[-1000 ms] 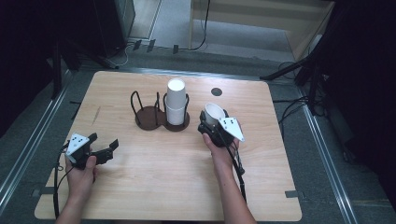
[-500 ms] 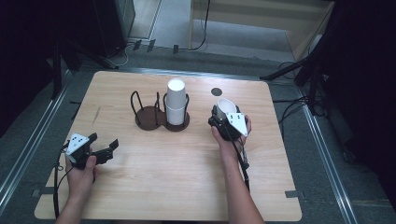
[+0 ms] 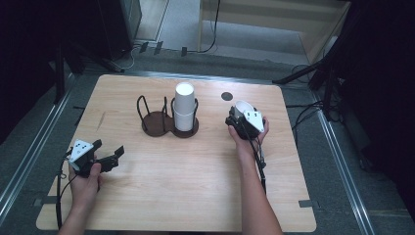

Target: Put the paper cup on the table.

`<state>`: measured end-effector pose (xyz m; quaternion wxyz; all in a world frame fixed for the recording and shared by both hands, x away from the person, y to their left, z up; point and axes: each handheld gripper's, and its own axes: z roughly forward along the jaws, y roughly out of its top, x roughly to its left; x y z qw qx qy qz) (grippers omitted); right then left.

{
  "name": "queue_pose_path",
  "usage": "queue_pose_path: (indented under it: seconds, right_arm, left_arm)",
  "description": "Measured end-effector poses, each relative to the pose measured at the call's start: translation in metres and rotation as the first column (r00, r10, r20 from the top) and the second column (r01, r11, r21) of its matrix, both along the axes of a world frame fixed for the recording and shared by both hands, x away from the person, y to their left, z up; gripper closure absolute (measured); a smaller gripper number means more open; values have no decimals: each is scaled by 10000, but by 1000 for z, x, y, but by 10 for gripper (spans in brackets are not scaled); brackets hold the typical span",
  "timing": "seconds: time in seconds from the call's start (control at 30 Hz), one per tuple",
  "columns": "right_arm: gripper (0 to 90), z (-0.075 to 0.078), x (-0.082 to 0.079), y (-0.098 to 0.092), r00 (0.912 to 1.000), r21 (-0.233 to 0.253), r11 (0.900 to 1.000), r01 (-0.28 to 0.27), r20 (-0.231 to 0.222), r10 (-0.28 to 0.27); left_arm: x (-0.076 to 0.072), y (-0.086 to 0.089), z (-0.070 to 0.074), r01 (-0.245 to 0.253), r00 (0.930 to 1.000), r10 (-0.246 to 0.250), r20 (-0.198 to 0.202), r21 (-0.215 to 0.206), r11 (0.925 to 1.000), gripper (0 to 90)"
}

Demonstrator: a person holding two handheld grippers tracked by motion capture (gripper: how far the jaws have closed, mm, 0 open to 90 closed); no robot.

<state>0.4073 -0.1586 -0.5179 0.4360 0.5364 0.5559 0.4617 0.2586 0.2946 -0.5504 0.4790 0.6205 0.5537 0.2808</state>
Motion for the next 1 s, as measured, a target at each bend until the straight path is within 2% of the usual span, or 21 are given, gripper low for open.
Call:
queue_pose_path:
  seconds: [0.27, 0.47, 0.77, 1.0]
  right_arm:
    - [178, -12, 2, 1, 9989, -737, 9971, -205, -441, 172]
    - [168, -18, 3, 2, 9982, -1359, 9901, -360, -532, 289]
    - [158, -18, 1, 2, 9970, -1671, 9845, -536, -640, 434]
    - [124, -16, -1, 2, 9933, -1244, 9897, -705, -1001, 581]
  left_arm:
    - [0, 0, 0, -11, 10000, 11, -9, 23, 10000, 90]
    - [0, 0, 0, -27, 10000, 27, -25, 42, 10000, 90]
    - [0, 0, 0, -13, 10000, 13, -25, 25, 10000, 91]
    - [0, 0, 0, -23, 10000, 23, -51, 11, 10000, 90]
